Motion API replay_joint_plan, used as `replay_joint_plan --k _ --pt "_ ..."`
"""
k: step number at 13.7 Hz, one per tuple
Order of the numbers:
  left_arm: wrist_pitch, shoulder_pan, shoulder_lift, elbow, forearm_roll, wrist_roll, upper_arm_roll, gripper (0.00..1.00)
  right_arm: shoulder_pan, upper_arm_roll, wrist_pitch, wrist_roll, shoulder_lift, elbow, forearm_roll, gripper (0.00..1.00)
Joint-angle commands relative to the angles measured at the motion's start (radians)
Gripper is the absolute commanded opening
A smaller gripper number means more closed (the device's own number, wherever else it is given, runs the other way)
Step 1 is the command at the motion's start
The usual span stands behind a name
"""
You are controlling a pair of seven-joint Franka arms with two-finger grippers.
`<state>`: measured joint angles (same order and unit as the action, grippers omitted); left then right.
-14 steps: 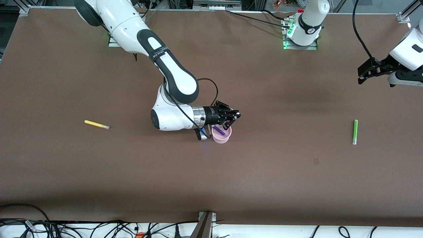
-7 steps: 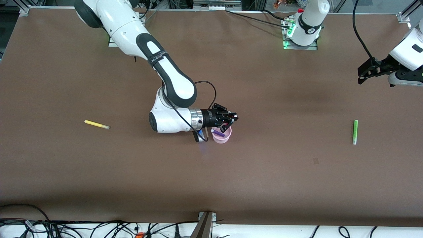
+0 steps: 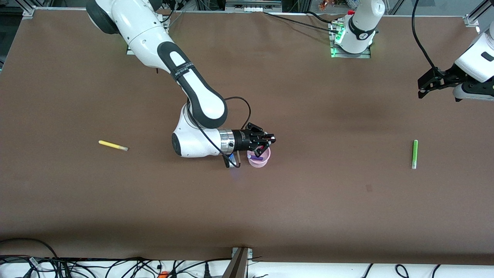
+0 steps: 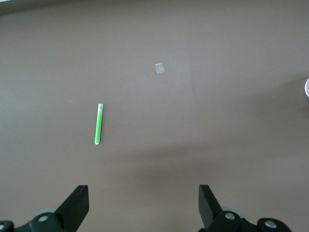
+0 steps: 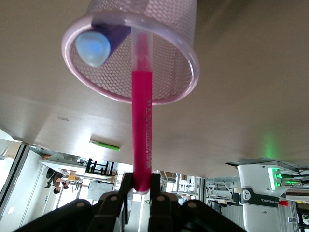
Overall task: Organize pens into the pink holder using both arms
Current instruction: 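Lower the pink marker into the cup and open the right gripper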
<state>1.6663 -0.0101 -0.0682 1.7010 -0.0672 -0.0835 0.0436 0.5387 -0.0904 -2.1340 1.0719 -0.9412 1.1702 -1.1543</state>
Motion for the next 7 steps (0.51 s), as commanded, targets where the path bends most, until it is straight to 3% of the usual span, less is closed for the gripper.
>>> replay_joint_plan --k 1,4,5,6,7 --pt "-0.019 -0.004 0.010 -0.027 0.017 0.005 0.004 1.00 -0.011 -0.003 0.014 -0.033 -0.028 -0.026 -0.022 0.02" --pt "-0.019 -0.004 0.010 -0.027 0.017 0.005 0.004 1.00 -0.011 -0.003 0.014 -0.038 -0.028 -0.026 -0.022 0.04" --pt "-0.019 -0.004 0.010 -0.027 0.017 0.005 0.004 1.00 -0.013 -0.003 0.014 -0.038 -0.028 -0.026 -0.022 0.09" --pt "-0.019 -0.004 0.010 -0.027 0.017 0.005 0.004 1.00 -0.013 -0.003 0.014 -0.038 -0.028 -0.026 -0.022 0.26" --pt "-0.019 -0.004 0.010 -0.027 0.017 0.005 0.004 1.00 -0.019 -0.003 0.016 -0.038 -0.028 -0.026 -0.022 0.33"
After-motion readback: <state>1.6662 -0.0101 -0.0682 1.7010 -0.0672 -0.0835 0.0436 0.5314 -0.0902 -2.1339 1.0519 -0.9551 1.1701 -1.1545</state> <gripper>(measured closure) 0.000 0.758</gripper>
